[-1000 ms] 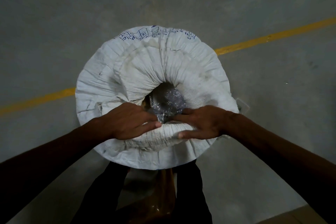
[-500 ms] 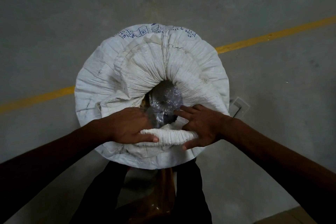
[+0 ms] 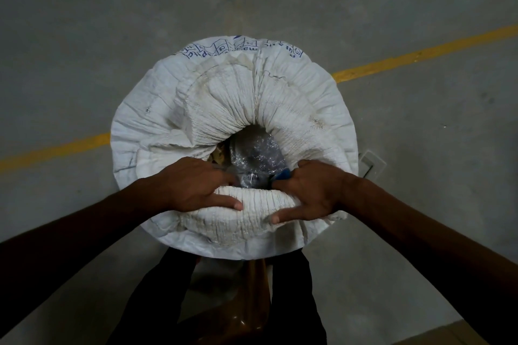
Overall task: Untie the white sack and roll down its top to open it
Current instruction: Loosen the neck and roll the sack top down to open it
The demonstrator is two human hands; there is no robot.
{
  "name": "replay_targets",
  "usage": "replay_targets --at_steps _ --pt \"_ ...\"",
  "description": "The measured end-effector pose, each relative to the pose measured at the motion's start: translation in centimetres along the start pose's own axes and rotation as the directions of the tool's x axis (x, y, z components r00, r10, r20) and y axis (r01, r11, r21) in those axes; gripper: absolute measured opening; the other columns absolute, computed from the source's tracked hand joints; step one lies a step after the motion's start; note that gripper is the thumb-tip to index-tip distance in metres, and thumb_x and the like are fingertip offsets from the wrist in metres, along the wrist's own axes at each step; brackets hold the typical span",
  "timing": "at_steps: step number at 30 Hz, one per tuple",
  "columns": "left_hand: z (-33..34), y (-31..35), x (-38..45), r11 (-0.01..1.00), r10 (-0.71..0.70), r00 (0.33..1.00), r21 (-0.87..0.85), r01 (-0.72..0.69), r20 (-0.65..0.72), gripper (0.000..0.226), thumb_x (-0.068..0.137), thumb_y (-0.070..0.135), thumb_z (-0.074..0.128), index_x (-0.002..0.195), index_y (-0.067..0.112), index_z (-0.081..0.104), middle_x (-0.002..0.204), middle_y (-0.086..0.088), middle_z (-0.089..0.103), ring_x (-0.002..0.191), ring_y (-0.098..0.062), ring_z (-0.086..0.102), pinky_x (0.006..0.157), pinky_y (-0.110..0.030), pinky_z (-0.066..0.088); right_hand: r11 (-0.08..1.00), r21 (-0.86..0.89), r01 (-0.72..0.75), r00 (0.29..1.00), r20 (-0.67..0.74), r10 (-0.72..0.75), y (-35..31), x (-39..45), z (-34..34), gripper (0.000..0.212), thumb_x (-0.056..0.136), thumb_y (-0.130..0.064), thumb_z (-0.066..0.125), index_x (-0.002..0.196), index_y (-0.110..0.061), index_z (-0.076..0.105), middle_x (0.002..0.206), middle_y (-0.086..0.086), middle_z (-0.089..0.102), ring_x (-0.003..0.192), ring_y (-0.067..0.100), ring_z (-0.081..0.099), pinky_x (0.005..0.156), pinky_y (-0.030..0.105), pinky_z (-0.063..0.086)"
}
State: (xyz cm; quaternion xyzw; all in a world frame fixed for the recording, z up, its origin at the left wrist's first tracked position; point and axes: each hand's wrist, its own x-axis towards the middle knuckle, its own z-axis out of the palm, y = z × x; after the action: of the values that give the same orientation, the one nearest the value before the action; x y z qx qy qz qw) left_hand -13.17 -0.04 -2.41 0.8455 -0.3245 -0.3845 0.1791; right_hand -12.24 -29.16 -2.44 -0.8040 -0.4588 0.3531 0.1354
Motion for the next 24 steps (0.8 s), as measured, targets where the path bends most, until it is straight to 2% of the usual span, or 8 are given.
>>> replay_targets --at_steps 3,5,9,12,15,17,21,24 --pt "0.2 0.0 0.4 0.995 -0.080 0.996 0.057 0.082 -0.029 0.082 0.080 0.094 0.029 0.147 0.049 0.044 0.118 0.006 0.073 0.105 -0.017 0.070 0.083 -0.033 0.051 0.999 0.045 -0.018 0.997 -0.081 0.022 -0.1 -0.2 0.0 0.077 0.086 -0.090 0.038 0.128 -0.029 0.059 0.105 0.004 0.077 0.090 0.029 0.073 0.084 0.036 0.054" --pt "-0.3 0.0 0.5 0.985 -0.152 0.987 0.069 0.156 -0.058 0.092 0.077 0.095 0.030 0.153 0.046 0.037 0.121 -0.001 0.072 0.110 -0.023 0.069 0.087 -0.035 0.050 0.995 0.060 -0.080 0.990 -0.114 0.086 0.1 -0.4 -0.1 0.084 0.080 -0.096 0.029 0.135 -0.037 0.052 0.102 0.005 0.078 0.092 0.030 0.074 0.080 0.035 0.053" --pt "-1.0 -0.2 0.2 0.972 -0.191 0.969 0.109 0.210 -0.156 0.088 0.075 0.098 0.032 0.144 0.047 0.052 0.108 0.004 0.076 0.104 -0.020 0.071 0.079 -0.033 0.048 0.981 0.052 -0.185 0.974 -0.121 0.191 1.4 -0.7 0.0 0.098 0.072 -0.103 0.015 0.133 -0.036 0.053 0.092 0.003 0.078 0.089 0.026 0.075 0.077 0.034 0.055" --pt "-0.4 -0.5 -0.4 0.973 -0.111 0.975 0.179 0.146 -0.190 0.089 0.072 0.103 0.021 0.136 0.052 0.055 0.118 0.008 0.076 0.106 -0.018 0.072 0.083 -0.035 0.055 0.986 0.024 -0.165 0.984 -0.065 0.166 1.5 -0.6 -0.5 0.094 0.074 -0.101 0.021 0.135 -0.037 0.053 0.104 0.000 0.078 0.096 0.025 0.074 0.082 0.037 0.057" --pt "0.1 -0.4 -0.8 0.990 0.000 0.984 0.138 0.025 -0.179 0.067 0.081 0.097 0.028 0.132 0.056 0.042 0.118 0.010 0.077 0.103 -0.020 0.074 0.079 -0.036 0.057 0.993 0.081 -0.087 0.995 -0.038 0.090 1.0 -0.2 -1.5 0.084 0.084 -0.088 0.038 0.143 -0.029 0.054 0.128 0.001 0.072 0.112 0.024 0.069 0.091 0.037 0.056" --pt "0.3 0.0 -0.8 0.996 0.043 0.972 0.090 -0.023 -0.232 0.059 0.084 0.094 0.030 0.124 0.051 0.042 0.106 0.009 0.079 0.091 -0.021 0.076 0.072 -0.035 0.058 0.988 0.145 -0.049 0.995 -0.083 0.062 0.7 0.3 -1.9 0.073 0.093 -0.074 0.050 0.146 -0.023 0.055 0.134 0.007 0.069 0.117 0.027 0.067 0.097 0.039 0.054" --pt "-1.1 0.2 0.0 0.972 -0.202 0.888 -0.196 0.130 -0.412 0.088 0.077 0.100 0.027 0.119 0.037 0.074 0.093 0.003 0.081 0.083 -0.017 0.075 0.075 -0.037 0.059 0.988 0.129 -0.079 0.958 -0.265 0.111 1.1 2.1 -2.4 0.053 0.101 -0.036 0.063 0.146 -0.010 0.052 0.129 0.018 0.067 0.110 0.036 0.067 0.087 0.047 0.058" --pt "-2.3 -0.1 1.1 0.949 -0.302 0.785 -0.250 0.193 -0.541 0.076 0.081 0.087 0.052 0.122 0.028 0.077 0.094 0.000 0.082 0.084 -0.018 0.075 0.076 -0.037 0.059 0.980 0.079 -0.181 0.934 -0.298 0.196 1.6 3.9 -3.1 0.047 0.097 -0.022 0.069 0.137 -0.003 0.055 0.123 0.022 0.065 0.107 0.040 0.064 0.085 0.050 0.056"
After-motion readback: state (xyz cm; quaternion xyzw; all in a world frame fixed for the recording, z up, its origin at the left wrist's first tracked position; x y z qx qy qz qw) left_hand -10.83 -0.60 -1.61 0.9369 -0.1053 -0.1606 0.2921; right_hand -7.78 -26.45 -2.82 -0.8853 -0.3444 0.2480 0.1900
